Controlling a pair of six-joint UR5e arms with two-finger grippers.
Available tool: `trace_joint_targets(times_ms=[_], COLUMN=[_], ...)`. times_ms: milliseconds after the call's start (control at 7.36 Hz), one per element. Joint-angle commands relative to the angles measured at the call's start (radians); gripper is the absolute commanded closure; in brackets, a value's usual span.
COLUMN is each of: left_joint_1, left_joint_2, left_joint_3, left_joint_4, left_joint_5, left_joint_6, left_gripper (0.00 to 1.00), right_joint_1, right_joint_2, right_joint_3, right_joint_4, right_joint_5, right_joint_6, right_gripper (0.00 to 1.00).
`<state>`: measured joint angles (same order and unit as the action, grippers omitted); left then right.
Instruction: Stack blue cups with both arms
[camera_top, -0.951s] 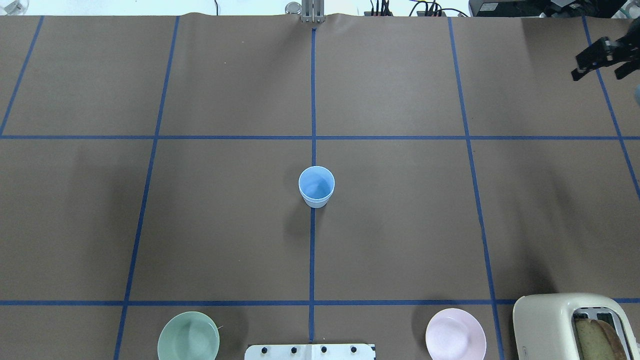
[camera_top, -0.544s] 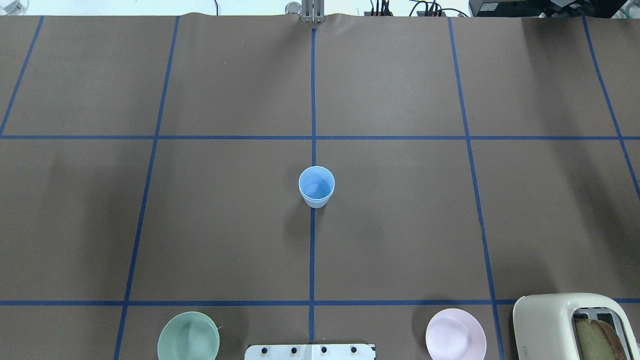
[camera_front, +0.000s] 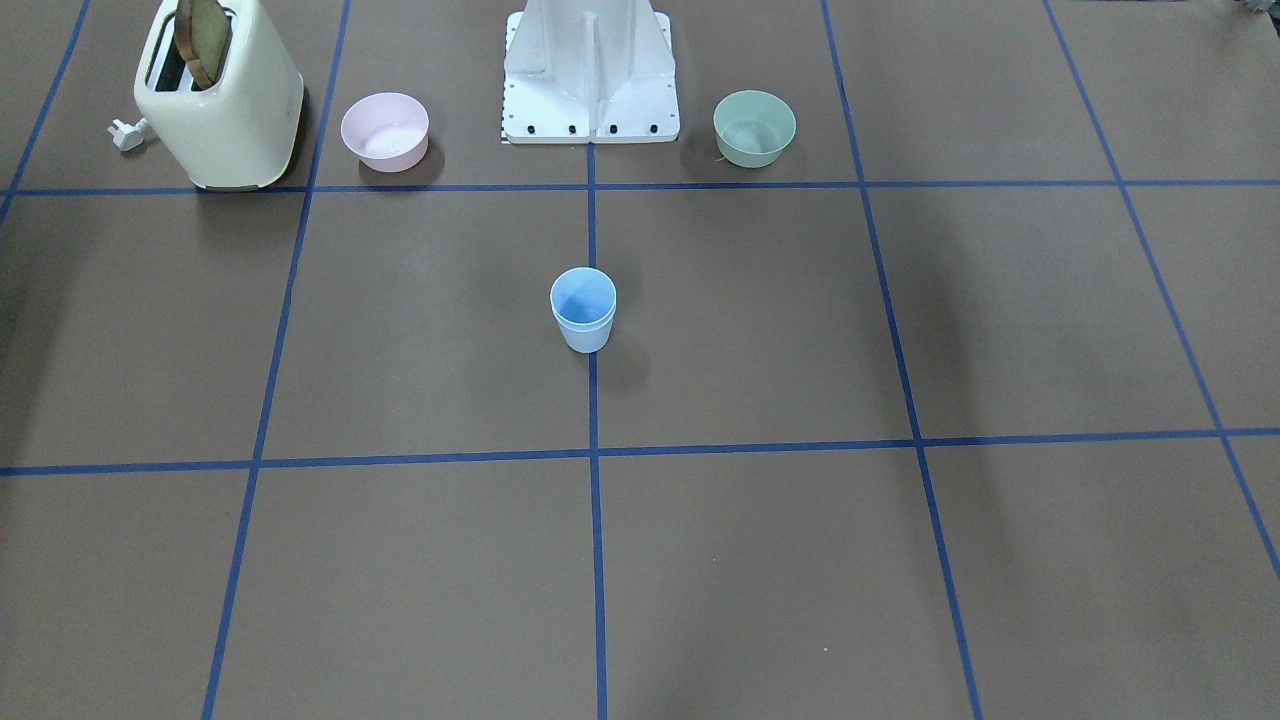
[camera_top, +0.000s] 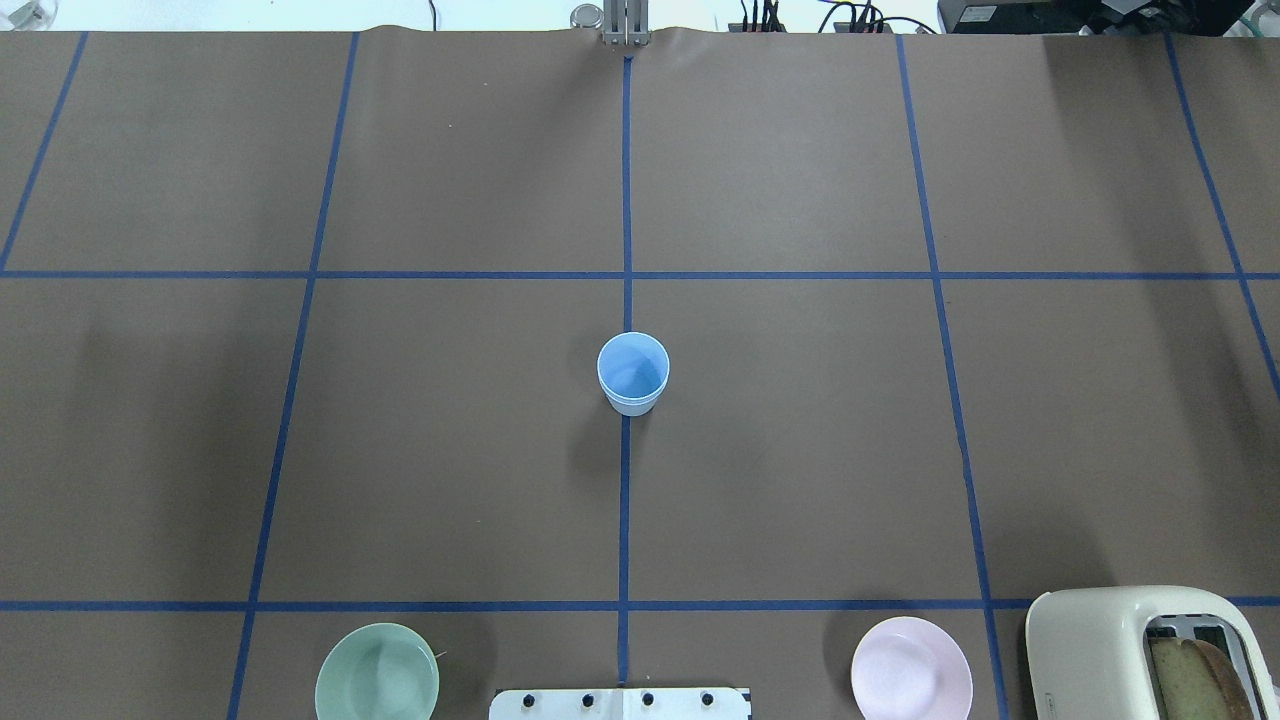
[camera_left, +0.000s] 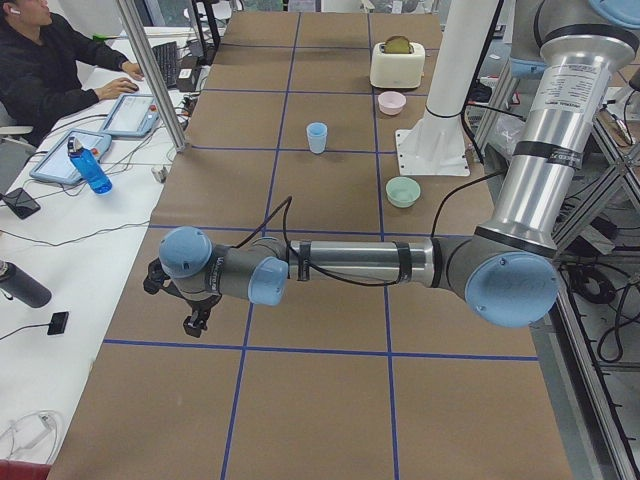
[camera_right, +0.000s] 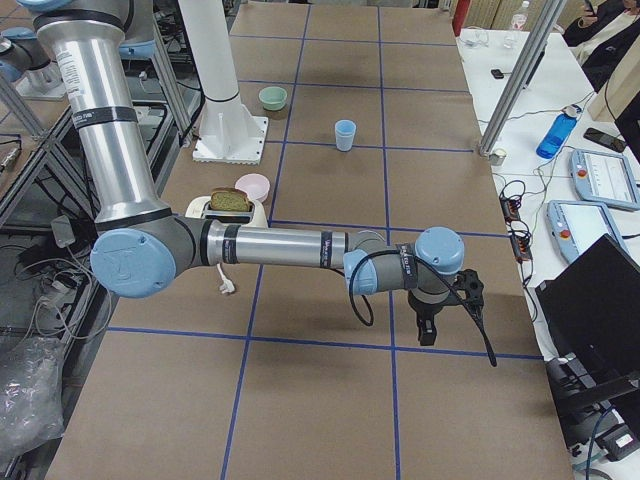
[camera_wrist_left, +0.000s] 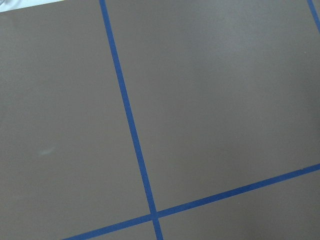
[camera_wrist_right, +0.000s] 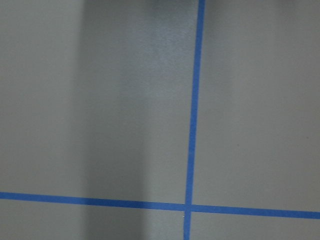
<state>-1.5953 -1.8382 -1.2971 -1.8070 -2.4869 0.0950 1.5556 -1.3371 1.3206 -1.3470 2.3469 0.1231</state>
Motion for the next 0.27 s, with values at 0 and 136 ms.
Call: trace_joint_targets(times_ms=[0,136], left_joint_1=[0.0,0.0], left_joint_2=[0.002,0.002], left_joint_3=[-0.002,-0.002], left_joint_4=[0.0,0.0], left_joint_5=[-0.001,-0.001], left_joint_6=[0.0,0.0], left_gripper=[0.02,0.02], right_joint_1=[0.006,0.006], right_joint_2=[-0.005,-0.007], right_joint_3=[-0.001,-0.001], right_joint_4=[0.023,0.023], right_joint_5=[0.002,0.002], right_joint_6=[0.009,0.01], right_gripper=[0.0,0.0])
